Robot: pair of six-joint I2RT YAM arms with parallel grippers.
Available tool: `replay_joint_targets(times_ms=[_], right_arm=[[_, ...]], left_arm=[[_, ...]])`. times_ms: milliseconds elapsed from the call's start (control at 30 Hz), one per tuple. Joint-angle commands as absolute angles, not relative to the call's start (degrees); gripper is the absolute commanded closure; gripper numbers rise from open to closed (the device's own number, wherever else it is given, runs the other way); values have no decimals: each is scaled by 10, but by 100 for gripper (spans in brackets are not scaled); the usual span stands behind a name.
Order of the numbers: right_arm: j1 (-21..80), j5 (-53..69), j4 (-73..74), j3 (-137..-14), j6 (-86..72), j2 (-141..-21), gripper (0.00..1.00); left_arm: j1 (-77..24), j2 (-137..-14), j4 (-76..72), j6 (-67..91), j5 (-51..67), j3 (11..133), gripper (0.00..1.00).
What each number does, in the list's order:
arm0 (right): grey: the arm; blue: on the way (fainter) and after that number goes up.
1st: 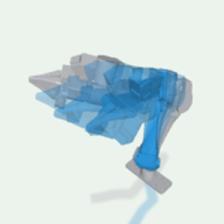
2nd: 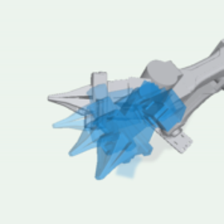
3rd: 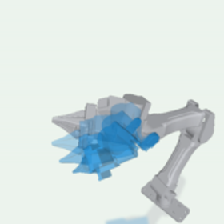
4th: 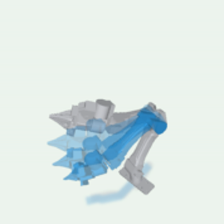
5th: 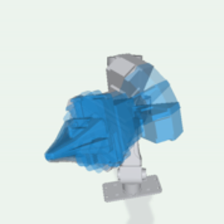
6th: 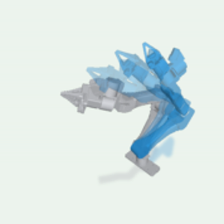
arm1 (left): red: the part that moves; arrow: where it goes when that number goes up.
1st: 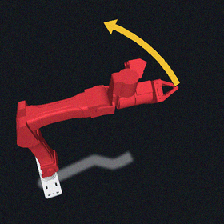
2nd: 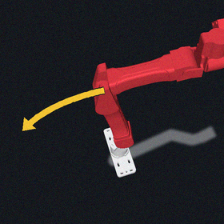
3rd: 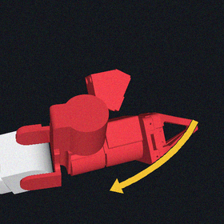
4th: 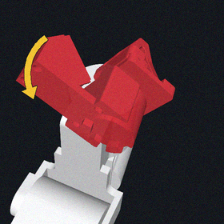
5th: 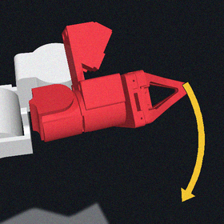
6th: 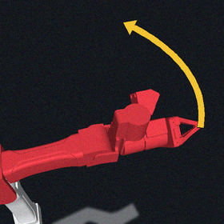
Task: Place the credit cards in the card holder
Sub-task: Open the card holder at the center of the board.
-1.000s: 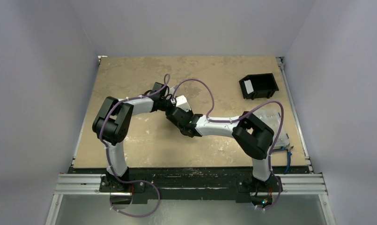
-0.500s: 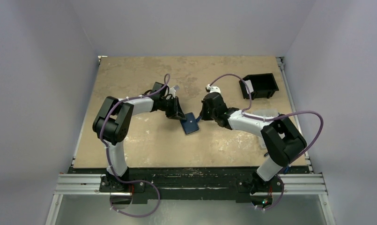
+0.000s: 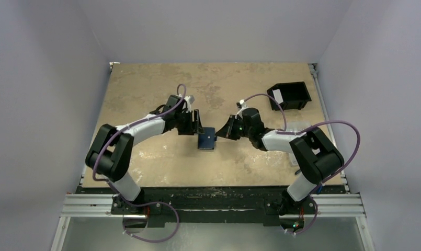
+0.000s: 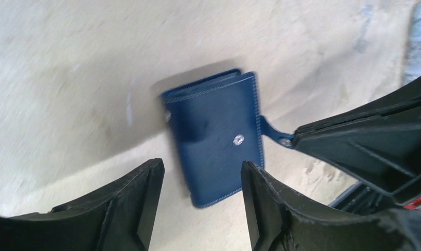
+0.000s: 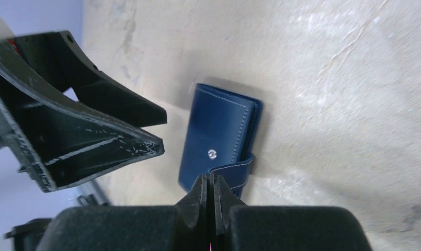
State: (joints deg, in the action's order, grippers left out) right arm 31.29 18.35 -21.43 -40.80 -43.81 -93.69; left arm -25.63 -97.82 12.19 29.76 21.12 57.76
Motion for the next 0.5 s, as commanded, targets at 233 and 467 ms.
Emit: replay_joint_targets(times_ms=[233,467], right_arm=[[294,178,-246,-380,-493,-949,100],[305,-15,1,-466,-306,-948,74]], left_arm=[[-374,-827,171,320,-99,483,33],[-381,-876,117,332,-38,505,46]])
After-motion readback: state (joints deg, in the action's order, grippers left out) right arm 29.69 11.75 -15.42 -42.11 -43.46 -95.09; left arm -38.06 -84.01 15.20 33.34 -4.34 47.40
